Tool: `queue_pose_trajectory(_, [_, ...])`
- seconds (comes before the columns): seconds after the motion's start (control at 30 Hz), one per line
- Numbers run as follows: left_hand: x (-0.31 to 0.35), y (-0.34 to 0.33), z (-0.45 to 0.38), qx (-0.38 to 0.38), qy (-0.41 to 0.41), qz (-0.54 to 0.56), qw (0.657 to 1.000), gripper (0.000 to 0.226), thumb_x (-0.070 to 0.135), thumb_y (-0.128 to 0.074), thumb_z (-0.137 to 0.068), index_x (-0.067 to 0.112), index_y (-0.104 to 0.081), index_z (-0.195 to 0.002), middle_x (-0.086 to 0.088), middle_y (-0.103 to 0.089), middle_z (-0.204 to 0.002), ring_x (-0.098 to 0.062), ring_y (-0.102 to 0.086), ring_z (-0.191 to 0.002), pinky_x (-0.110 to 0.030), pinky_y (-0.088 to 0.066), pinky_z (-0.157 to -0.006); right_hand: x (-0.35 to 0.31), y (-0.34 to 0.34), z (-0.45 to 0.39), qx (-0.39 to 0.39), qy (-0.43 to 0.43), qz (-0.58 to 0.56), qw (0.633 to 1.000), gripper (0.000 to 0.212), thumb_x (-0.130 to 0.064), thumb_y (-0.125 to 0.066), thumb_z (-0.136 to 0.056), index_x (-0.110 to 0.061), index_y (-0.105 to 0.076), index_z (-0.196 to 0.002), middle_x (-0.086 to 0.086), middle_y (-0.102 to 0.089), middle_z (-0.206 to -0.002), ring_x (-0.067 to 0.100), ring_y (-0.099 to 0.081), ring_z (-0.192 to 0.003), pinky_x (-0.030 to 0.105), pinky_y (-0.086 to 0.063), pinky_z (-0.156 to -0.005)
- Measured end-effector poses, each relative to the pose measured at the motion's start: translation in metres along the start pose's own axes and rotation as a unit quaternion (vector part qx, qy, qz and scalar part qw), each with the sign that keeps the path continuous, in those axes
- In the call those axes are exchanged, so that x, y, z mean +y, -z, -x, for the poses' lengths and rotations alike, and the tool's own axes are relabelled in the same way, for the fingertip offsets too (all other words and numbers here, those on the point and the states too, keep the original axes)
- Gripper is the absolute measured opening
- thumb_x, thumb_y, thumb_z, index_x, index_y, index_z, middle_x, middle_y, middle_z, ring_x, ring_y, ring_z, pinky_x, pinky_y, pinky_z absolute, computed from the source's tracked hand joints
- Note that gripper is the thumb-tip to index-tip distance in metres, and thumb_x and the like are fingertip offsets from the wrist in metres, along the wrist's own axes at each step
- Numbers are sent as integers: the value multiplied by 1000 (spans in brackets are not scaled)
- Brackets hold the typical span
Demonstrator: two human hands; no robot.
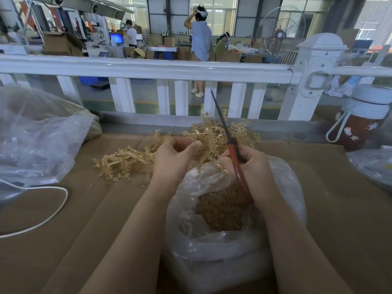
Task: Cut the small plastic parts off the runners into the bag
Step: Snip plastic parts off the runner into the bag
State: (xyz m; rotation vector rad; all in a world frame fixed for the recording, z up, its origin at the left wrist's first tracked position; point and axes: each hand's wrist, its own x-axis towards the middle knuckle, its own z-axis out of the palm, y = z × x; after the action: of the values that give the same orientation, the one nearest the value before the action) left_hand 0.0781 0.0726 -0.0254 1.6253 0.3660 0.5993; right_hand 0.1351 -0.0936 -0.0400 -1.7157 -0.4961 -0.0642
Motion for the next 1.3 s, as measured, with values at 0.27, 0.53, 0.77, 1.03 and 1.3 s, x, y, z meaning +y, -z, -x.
queue_pose_trajectory(0.27, [-6,-2,1,-186,86,92,975,39,43,-85,-68,20,-72,-96,7,-72,-101,-12,-64,-100,-28,-51,-90,-5,4,1,-25,15,-16,999,9,-9,-76,-85,-15,-75,-79,-7,-70,-69,2,-65,-66,16,-54,-67])
queue_pose_trajectory(0.53, [1,0,2,-182,14,172,968,24,18,-81,-67,8,-64,-79,-10,-67,-81,-19,-65,-77,-25,-54,-75,-3,4,0,-20,5,-11,1000,7,-12,-77,-86,-16,-76,-81,-10,-70,-68,1,-65,-66,15,-53,-67])
queue_pose_trajectory(0.77, [5,3,1,-159,-35,185,969,14,6,-75,-78,1,-66,-86,3,-67,-62,-4,-57,-50,-12,-45,-53,1,4,-1,-16,7,48,999,18,-39,-85,-77,-28,-73,-86,-17,-73,-79,-1,-67,-75,12,-50,-64])
queue_pose_trajectory(1.03, [4,13,-1,-141,-48,177,973,8,15,-76,-72,12,-71,-77,7,-66,-62,0,-57,-53,-9,-44,-54,3,2,2,-19,54,179,982,50,-89,-65,-57,-53,-57,-91,-40,-62,-90,-15,-59,-85,21,-43,-65])
queue_pose_trajectory(1.3, [4,19,-2,-180,-81,154,968,29,-1,-66,-83,22,-72,-66,8,-68,-63,0,-61,-57,-9,-47,-59,6,5,3,-52,74,258,962,56,-89,-61,-58,-47,-55,-93,-28,-63,-89,-8,-56,-87,17,-41,-67])
